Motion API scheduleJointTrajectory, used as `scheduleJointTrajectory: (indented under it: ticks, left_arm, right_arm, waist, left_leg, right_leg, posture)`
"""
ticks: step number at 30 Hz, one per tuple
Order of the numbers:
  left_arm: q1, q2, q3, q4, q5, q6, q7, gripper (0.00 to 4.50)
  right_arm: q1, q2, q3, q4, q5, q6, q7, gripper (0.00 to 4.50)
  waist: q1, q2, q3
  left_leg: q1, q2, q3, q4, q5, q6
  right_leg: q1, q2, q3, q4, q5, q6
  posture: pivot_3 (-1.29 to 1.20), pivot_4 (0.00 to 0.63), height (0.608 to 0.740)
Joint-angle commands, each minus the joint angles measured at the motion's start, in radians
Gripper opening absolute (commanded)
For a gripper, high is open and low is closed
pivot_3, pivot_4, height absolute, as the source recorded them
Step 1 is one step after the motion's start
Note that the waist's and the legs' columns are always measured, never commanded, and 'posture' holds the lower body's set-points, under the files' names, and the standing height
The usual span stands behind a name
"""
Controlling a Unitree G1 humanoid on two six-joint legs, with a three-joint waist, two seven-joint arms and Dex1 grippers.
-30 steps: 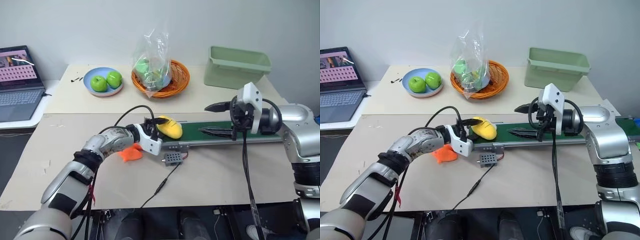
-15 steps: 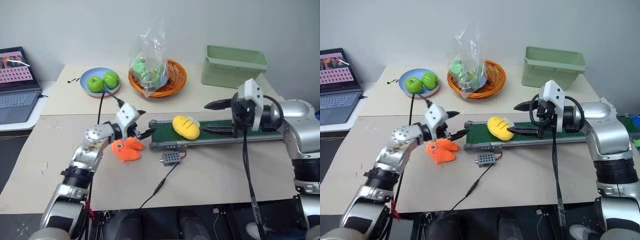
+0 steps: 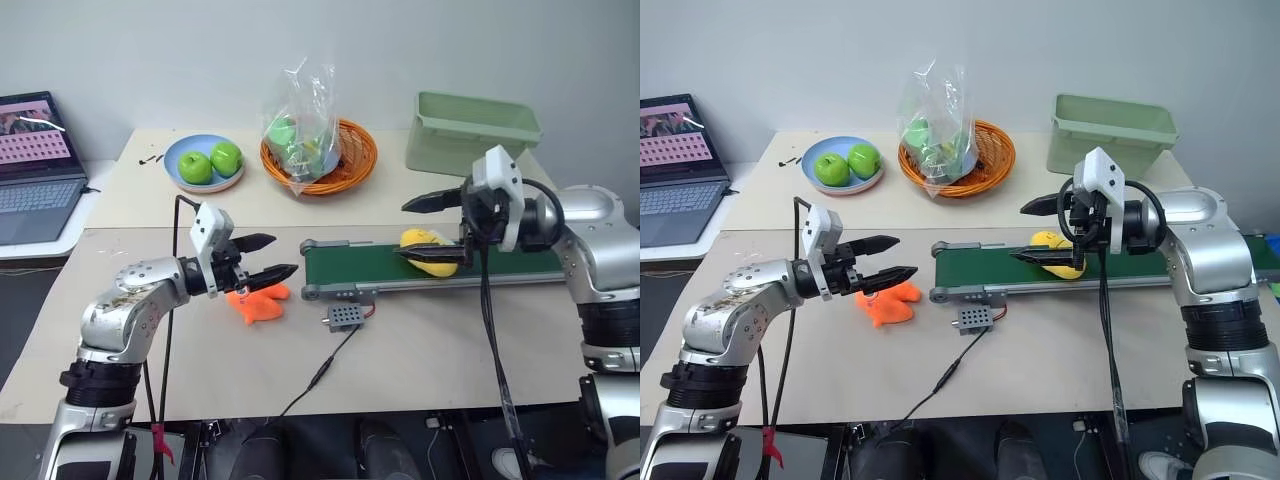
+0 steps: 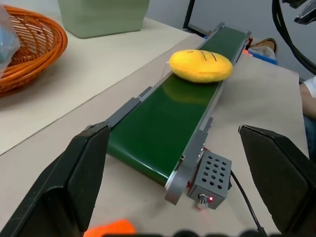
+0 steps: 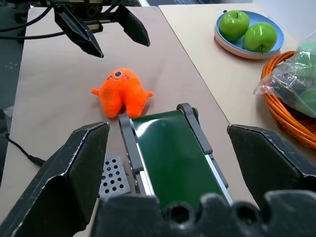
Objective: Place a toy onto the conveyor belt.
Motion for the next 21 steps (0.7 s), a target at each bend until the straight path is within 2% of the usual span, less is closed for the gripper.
scheduleJointTrajectory:
  ticks: [1,11,21]
  left_arm:
    - [-0.01,0.0,0.068,-0.051,-0.05,0.024,0.04,4.44]
    - [-0.033,-0.034,0.115,-0.093,-0.111,0.063,0.137,4.44]
    - [-0.028,-0.02,0.099,-0.118,-0.148,0.095,0.131,4.44]
  right_arm:
    - [-0.022,-0.007,-0.017,-0.009,0.003,-0.023,0.008,4.5]
    - [-0.007,-0.011,-0.027,-0.029,0.014,-0.008,0.0,4.5]
    - [-0.006,-0.016,-0.031,-0.032,0.013,-0.006,-0.005,4.5]
  waist:
    - [0.0,0.0,0.0]
    - [0.0,0.0,0.0]
    - [-0.001,0.0,0.0]
  left_leg:
    - [0.0,0.0,0.0,0.0,0.0,0.0]
    - [0.0,0.0,0.0,0.0,0.0,0.0]
    - [0.0,0.0,0.0,0.0,0.0,0.0]
  right_leg:
    - [0.0,0.0,0.0,0.0,0.0,0.0]
    - [0.0,0.0,0.0,0.0,0.0,0.0]
    - [0.0,0.0,0.0,0.0,0.0,0.0]
  posture:
    - [0.0,0.15,0.74]
    - [0.0,0.15,0.74]
    - [0.0,0.15,0.74]
